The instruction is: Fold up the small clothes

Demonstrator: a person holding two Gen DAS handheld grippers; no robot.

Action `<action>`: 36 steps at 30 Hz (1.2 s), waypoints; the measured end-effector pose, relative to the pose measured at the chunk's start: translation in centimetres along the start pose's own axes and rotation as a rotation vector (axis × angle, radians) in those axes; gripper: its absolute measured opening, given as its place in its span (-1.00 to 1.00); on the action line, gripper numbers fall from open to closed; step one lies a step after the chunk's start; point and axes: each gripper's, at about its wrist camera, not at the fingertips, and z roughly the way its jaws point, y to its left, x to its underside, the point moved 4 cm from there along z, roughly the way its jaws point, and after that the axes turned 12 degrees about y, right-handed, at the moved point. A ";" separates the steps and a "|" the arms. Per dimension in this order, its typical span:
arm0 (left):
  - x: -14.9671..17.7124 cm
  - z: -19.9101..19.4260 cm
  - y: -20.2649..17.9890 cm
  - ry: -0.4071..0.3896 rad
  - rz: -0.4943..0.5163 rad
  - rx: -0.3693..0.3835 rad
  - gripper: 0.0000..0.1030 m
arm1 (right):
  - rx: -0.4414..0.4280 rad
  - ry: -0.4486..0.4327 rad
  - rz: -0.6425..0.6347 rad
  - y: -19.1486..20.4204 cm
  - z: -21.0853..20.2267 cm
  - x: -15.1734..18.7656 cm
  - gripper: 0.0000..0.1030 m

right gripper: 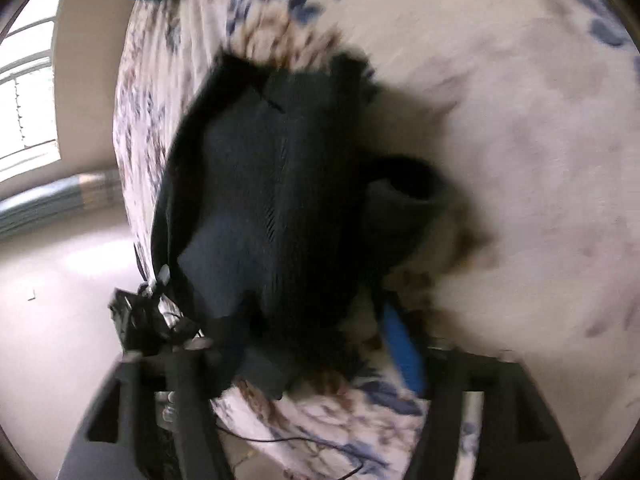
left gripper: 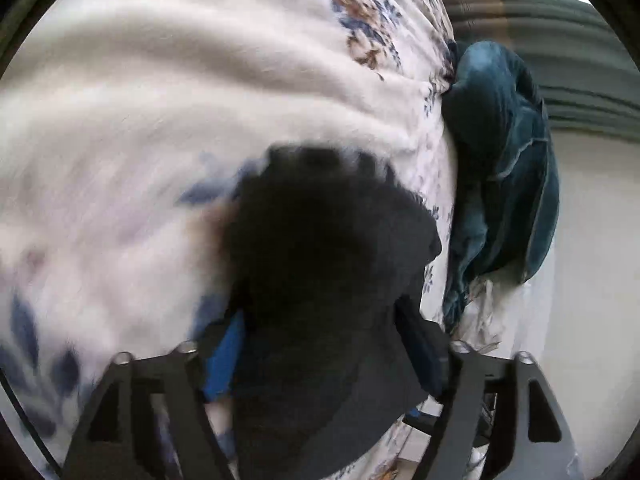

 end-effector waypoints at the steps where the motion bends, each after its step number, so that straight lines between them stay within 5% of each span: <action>1: 0.6 -0.1 0.2 -0.004 -0.008 0.025 0.43 | -0.013 -0.017 0.007 -0.6 -0.8 0.0 0.52; 4: 3.1 0.4 0.3 0.019 -0.013 0.041 0.48 | -0.018 -0.059 -0.019 -1.0 -2.8 -1.3 0.52; 7: 4.5 2.9 -0.3 0.052 0.037 -0.032 0.48 | -0.028 -0.084 -0.091 -0.2 -3.5 -4.4 0.87; 11: 3.5 4.6 -1.1 0.010 0.033 -0.064 0.48 | -0.024 0.127 -0.099 -0.2 1.3 -9.4 0.91; 13: 3.0 4.3 -2.5 -0.044 0.063 -0.046 0.22 | 0.006 0.184 -0.141 1.1 3.2 -9.8 0.92; 14: 2.7 4.2 -3.1 -0.064 0.079 -0.069 -0.21 | 0.021 0.192 -0.174 2.1 3.6 -9.7 0.89; 15: 2.3 4.3 -3.3 -0.072 0.090 -0.075 -0.49 | 0.006 0.216 -0.208 3.1 4.0 -9.2 0.79; 17: 1.9 3.7 -3.7 -0.093 0.113 -0.088 -0.51 | 0.036 0.256 -0.217 3.9 5.1 -8.1 -0.23; 22: 3.4 3.0 -3.7 -0.055 0.119 -0.077 -0.56 | -0.079 0.211 -0.147 3.7 4.9 -6.2 -0.41; 27: 9.0 0.9 -3.4 0.040 0.087 -0.073 -0.57 | -0.129 0.170 -0.130 3.7 1.5 -0.1 -0.53; 32: 13.5 1.3 1.7 0.169 0.004 -0.209 -0.34 | -0.029 0.242 -0.109 0.9 0.8 8.1 -0.51; 36: 14.0 0.0 2.3 0.124 -0.041 -0.223 -0.19 | 0.164 0.280 -0.086 -3.1 1.9 8.1 -0.16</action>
